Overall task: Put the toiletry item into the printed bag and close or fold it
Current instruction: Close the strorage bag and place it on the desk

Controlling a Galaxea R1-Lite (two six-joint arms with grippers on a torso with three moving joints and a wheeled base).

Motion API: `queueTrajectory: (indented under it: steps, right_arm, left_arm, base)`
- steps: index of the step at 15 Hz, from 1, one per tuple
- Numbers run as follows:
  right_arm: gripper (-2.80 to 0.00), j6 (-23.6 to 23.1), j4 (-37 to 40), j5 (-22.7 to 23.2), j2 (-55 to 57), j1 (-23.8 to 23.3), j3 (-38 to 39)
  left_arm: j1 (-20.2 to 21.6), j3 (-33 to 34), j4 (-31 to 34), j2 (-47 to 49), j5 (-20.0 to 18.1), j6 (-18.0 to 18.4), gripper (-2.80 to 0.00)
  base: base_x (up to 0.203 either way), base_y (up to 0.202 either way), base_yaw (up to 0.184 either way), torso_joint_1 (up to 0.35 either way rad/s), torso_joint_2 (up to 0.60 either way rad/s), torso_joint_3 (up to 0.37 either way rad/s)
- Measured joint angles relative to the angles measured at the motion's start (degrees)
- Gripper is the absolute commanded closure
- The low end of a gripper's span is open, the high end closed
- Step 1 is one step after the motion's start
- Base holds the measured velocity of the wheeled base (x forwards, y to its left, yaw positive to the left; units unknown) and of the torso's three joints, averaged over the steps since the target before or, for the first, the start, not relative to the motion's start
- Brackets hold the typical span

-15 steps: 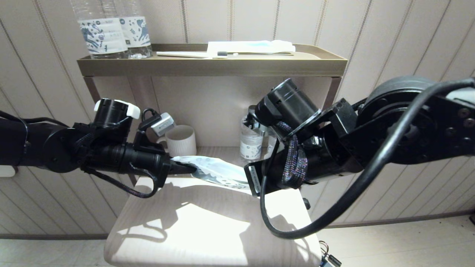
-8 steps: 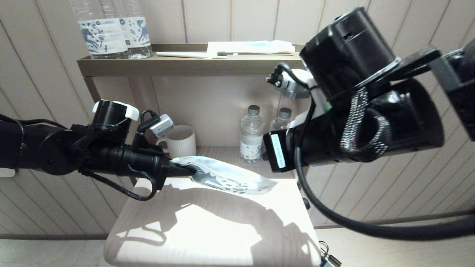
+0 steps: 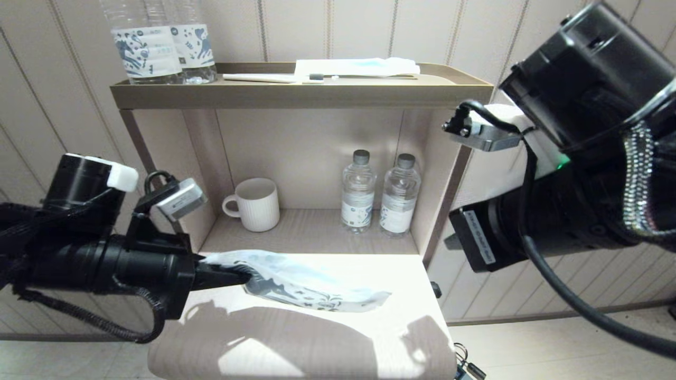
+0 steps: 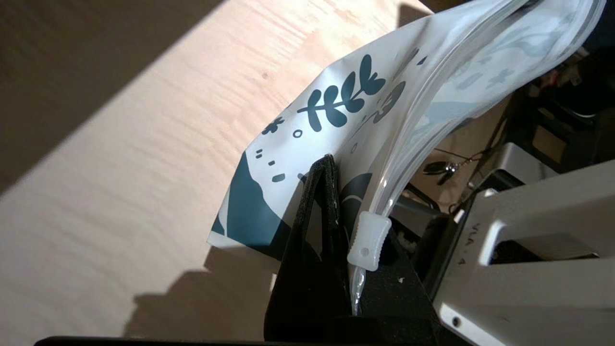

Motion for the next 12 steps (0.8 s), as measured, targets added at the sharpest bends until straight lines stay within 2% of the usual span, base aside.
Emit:
queueTrajectory:
  steps: [2, 4, 8, 9, 12]
  right_arm:
    - [0.00, -0.38, 3.63, -0.04, -0.37, -1.89, 0.89]
    - [0.00, -0.43, 4.73, 0.86, -0.59, -2.90, 2.80]
    - [0.00, -0.88, 4.31, 5.35, -0.26, -0.36, 0.25]
    - [-2.80, -1.47, 4.31, 5.64, -0.17, 1.02, -0.01]
    - [-2.80, -5.96, 2.30, 5.83, 0.24, 4.80, -0.46]
  left_arm:
    - [0.02, 3.78, 0.12, -4.26, 1.06, -2.48, 0.00]
    - [-0.02, 6.24, 0.12, -6.84, 1.05, -2.96, 0.00]
    - [-0.02, 7.26, 0.18, -7.77, 0.81, -3.02, 0.00]
    - [-0.02, 7.26, 0.17, -7.54, 0.78, -3.07, 0.00]
    - [-0.02, 6.62, 0.10, -6.41, 0.78, -2.99, 0.00]
  base:
    - [0.000, 0.000, 0.000, 0.000, 0.00, 0.000]
    - [0.000, 0.000, 0.000, 0.000, 0.00, 0.000]
    - [0.000, 0.000, 0.000, 0.000, 0.00, 0.000]
    - [0.000, 0.000, 0.000, 0.000, 0.00, 0.000]
    - [0.000, 0.000, 0.000, 0.000, 0.00, 0.000]
